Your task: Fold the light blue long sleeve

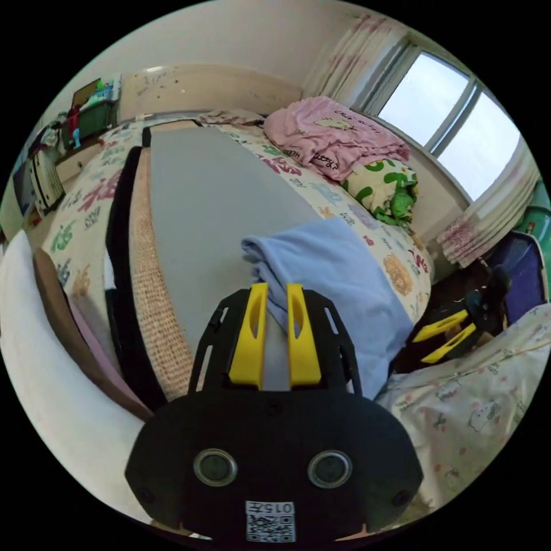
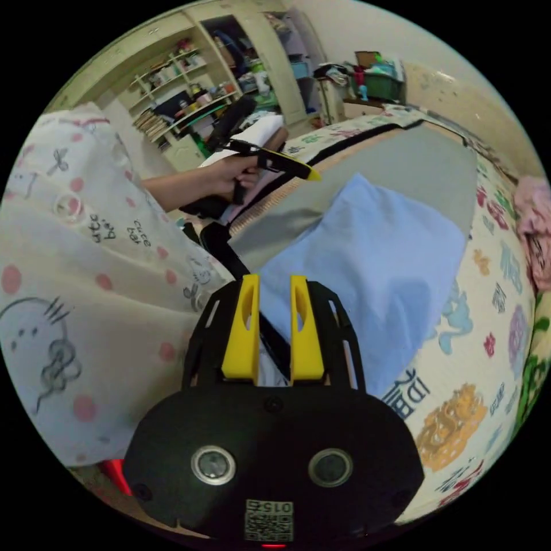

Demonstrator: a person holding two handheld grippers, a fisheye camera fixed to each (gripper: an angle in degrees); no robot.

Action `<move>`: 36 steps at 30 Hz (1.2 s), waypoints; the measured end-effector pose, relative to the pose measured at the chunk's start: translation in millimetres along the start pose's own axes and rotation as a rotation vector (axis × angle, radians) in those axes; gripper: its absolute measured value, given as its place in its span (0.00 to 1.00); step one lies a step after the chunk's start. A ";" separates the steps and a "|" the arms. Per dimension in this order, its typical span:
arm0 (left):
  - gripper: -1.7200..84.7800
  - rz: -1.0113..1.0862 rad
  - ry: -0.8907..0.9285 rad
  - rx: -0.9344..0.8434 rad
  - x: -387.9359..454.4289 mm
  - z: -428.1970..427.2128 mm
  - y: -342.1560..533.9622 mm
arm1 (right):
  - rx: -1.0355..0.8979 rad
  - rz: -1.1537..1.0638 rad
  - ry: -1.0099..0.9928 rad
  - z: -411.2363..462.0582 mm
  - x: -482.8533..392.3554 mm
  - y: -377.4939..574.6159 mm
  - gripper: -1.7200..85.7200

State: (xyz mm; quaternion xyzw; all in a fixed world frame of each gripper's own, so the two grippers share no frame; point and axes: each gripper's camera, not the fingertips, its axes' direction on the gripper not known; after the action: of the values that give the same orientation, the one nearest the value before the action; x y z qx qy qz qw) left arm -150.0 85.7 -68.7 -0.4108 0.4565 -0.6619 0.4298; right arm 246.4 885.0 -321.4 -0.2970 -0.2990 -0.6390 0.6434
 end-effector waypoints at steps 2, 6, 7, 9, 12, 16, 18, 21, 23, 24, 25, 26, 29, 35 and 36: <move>0.09 -0.028 -0.006 -0.006 1.2 15.2 6.5 | -0.081 -0.065 -0.014 51.3 6.5 -3.4 0.13; 0.13 -0.113 0.036 0.046 -6.7 43.5 -14.1 | -0.191 -0.028 -0.064 113.2 31.3 -0.9 0.15; 0.14 -0.125 0.046 0.046 -8.0 50.0 -19.4 | -0.230 -0.009 -0.048 131.5 40.5 2.3 0.15; 0.15 -0.157 0.061 0.039 -8.8 80.7 -41.2 | -0.237 -0.029 0.029 148.4 49.1 9.0 0.14; 0.15 -0.183 0.002 -0.033 -4.6 130.3 -67.1 | -0.240 -0.057 0.106 159.2 65.4 15.9 0.10; 0.09 -0.219 -0.039 -0.049 2.3 164.9 -75.7 | -0.254 -0.021 0.042 157.5 102.1 16.9 0.03; 0.04 -0.182 -0.057 0.059 21.8 152.6 -67.6 | -0.188 0.035 -0.090 141.7 124.8 17.0 0.02; 0.03 -0.079 -0.157 0.116 48.6 142.8 -52.4 | -0.110 0.092 -0.305 120.9 164.9 18.3 0.01; 0.03 -0.055 -0.188 0.090 52.0 154.6 -44.9 | -0.177 0.061 -0.311 132.7 187.4 16.6 0.01; 0.02 -0.057 -0.206 0.048 50.0 170.6 -42.3 | -0.204 0.054 -0.294 139.2 192.5 15.6 0.01; 0.02 -0.054 -0.218 0.027 49.3 179.9 -41.5 | -0.265 0.044 -0.248 155.0 202.9 13.7 0.01; 0.02 -0.026 -0.249 -0.018 50.1 200.4 -41.4 | -0.310 0.044 -0.220 169.3 214.4 11.3 0.01; 0.02 0.059 -0.343 -0.072 61.6 237.8 -47.3 | -0.316 0.088 -0.289 176.0 250.9 -2.9 0.01; 0.02 0.035 -0.328 -0.094 56.7 278.8 -55.8 | -0.331 -0.046 -0.143 165.1 278.7 -32.7 0.02; 0.03 0.022 -0.313 -0.093 51.9 285.0 -54.6 | -0.340 -0.062 -0.118 163.3 280.6 -37.1 0.02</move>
State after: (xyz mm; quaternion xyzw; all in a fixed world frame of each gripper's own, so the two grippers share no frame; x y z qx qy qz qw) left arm 91.0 -23.2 61.4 -0.5235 0.4182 -0.5633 0.4834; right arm 209.7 828.7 -1.6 -0.4292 -0.2331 -0.6813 0.5452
